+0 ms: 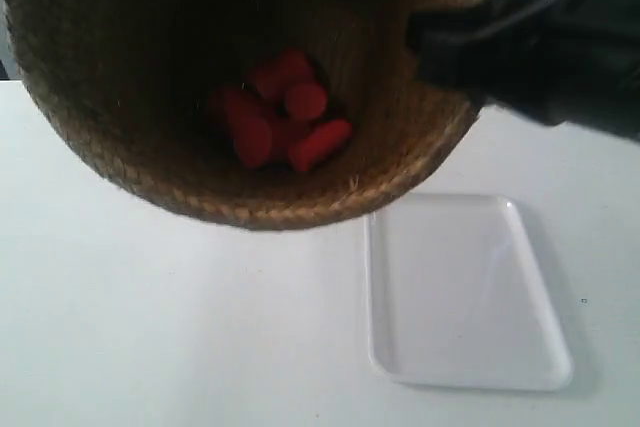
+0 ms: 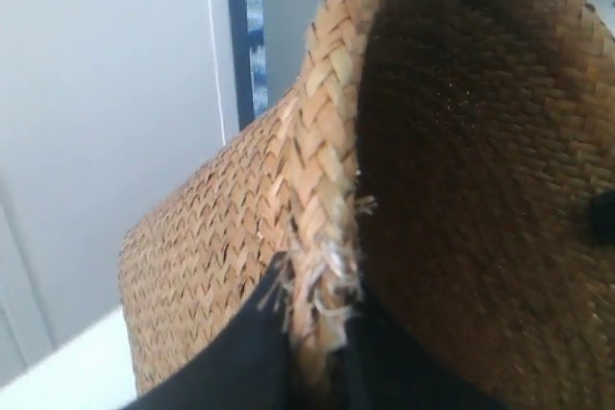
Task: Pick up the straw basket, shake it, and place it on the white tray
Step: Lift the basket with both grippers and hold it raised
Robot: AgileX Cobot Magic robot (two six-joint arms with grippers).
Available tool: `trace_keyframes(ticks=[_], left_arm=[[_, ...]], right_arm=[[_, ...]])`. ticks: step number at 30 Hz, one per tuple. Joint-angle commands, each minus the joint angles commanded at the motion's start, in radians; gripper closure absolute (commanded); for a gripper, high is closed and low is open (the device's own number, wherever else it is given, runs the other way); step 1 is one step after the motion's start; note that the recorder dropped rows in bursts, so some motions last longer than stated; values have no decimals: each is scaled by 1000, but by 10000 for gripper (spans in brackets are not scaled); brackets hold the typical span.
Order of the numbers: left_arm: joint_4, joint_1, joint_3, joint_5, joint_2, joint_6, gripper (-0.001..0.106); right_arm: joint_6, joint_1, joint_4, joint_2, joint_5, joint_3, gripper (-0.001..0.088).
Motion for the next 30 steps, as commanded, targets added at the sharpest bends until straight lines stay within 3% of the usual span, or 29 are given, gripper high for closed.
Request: trace_keyframes(ticks=[1,3,4,6,9,11,14,16,20,23,26,30], left_arm=[[7,0,59,-29,44,0,1053],[-14,0,86,-41,75,-47,1053],[-48,2,75,-21,70,-89,1053],[-113,0,23,40,37,-45,1053],[-106,0,-44,24,3,9,1053],[-51,0,-27,16,13,-2,1053],[8,0,48,-34,83,-60,1053],[-27,0,35,-16,95,-88,1053],[-93,0,-79,29,41,-46,1053],[-32,0,-79,41,35,-59,1053],[37,0,7,19,88,-99,1053],[28,0,-35,31,56,-125,1053]], right_arm=[[-2,0,0,70,-77,45,868],[-14,0,5,130,-78,44,868],[-4,0,11,123,-40,20,868],[21,7,11,72,101,-48,868],[39,21,19,12,184,-92,868],[18,23,-5,10,123,-55,868],[12,23,-3,124,-37,31,868],[12,21,-3,140,20,15,868],[17,23,22,33,185,-81,868],[11,23,4,1,98,-63,868],[11,23,9,109,-55,15,868],[11,22,9,82,121,-58,868]])
